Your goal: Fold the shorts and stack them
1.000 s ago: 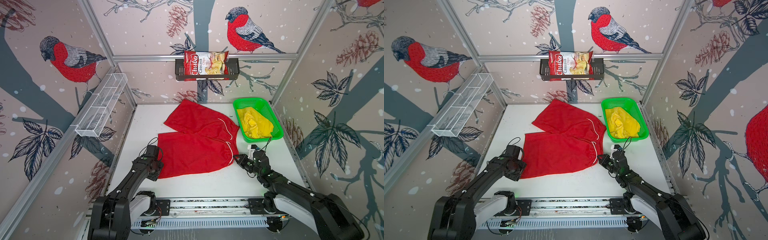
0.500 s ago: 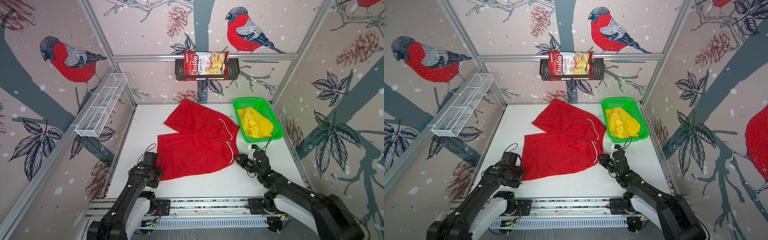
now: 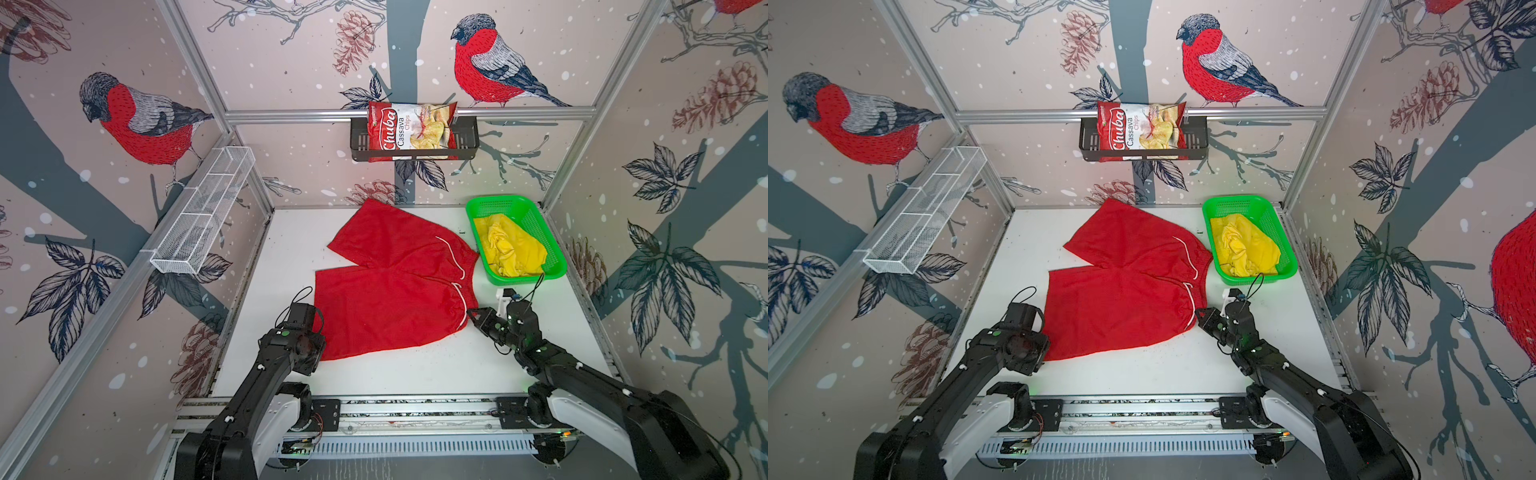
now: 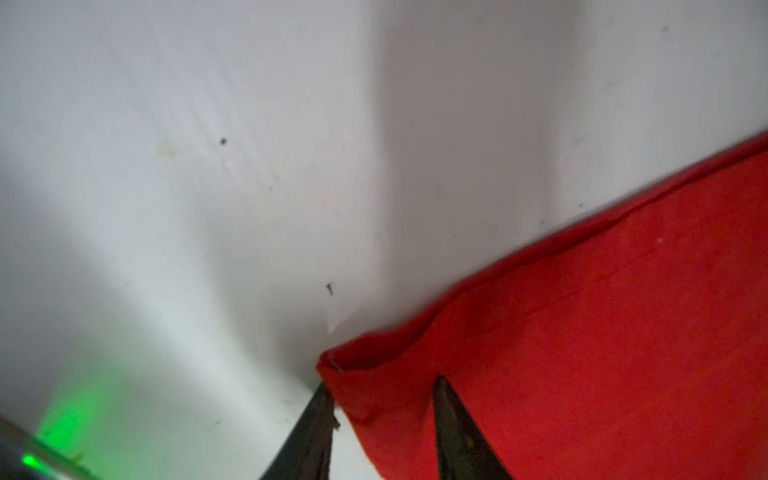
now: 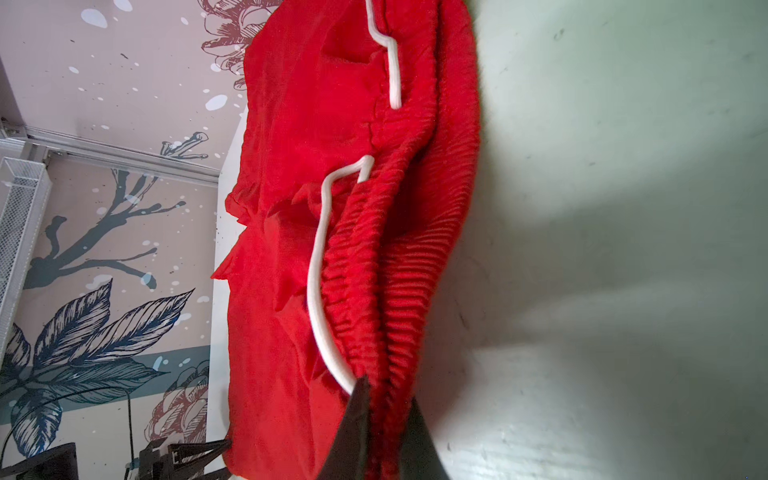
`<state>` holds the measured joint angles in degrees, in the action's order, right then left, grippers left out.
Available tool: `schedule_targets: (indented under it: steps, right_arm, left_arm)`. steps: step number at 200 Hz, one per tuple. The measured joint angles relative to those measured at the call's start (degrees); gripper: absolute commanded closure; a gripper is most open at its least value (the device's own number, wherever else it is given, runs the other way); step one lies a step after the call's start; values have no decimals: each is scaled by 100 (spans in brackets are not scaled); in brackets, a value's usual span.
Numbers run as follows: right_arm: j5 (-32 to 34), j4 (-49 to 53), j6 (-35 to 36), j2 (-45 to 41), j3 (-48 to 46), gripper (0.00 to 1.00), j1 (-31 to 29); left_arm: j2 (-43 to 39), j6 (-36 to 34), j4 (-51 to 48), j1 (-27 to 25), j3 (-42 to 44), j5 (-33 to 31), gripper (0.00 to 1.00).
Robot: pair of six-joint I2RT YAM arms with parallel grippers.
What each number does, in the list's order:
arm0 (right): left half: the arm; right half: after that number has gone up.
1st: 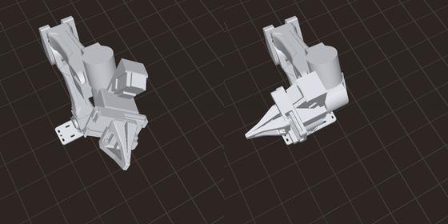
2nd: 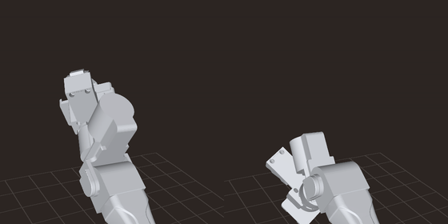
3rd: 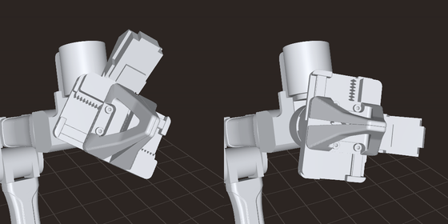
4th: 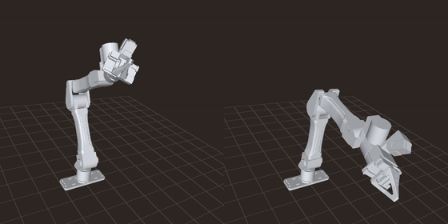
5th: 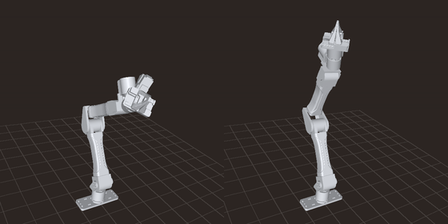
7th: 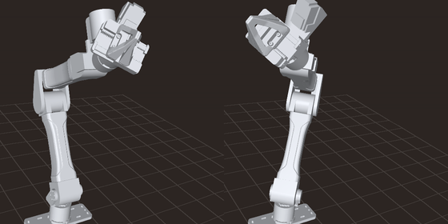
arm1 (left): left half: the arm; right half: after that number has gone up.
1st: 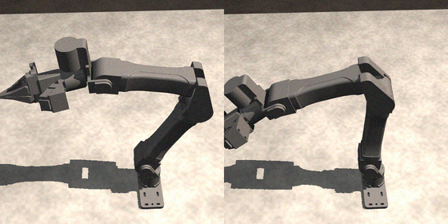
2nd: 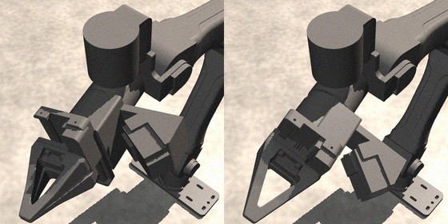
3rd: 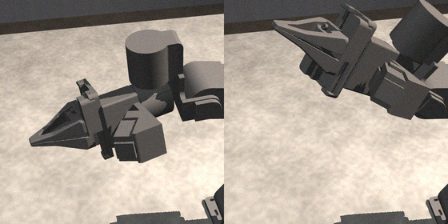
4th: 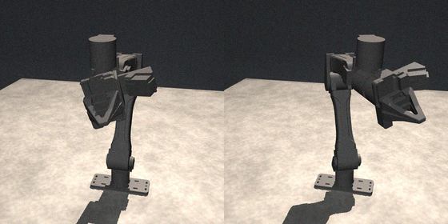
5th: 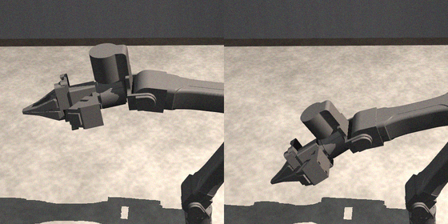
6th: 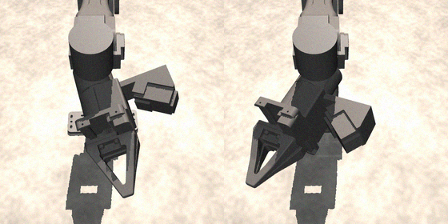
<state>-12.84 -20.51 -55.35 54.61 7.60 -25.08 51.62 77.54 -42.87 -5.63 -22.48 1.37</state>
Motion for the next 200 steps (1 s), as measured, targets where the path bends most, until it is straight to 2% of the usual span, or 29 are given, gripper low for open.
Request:
schedule_targets:
  steps: [17,63,90,134,172,200]
  right_arm:
    - [17,120,11,-15,20,87,0]
    - [33,323,39,-107,44,88,0]
    - [37,485,57,-195,81,89,-55]
    - [101,1064,-39,-592,125,90,-496]
    - [271,1967,-507,-1528,-94,91,-953]
    - [348,2767,-798,-2251,-9,92,-1014]
  left_arm:
    - [116,-44,151,0,-31,-79,68]
    - [295,-153,326,20,-127,-286,92]
    - [155,-153,254,20,-210,-284,100]
    - [-614,-151,-210,20,-317,-442,100]
    - [-1303,-234,-667,22,-610,-680,100]
    - [-1349,-507,-879,22,-942,-918,100]
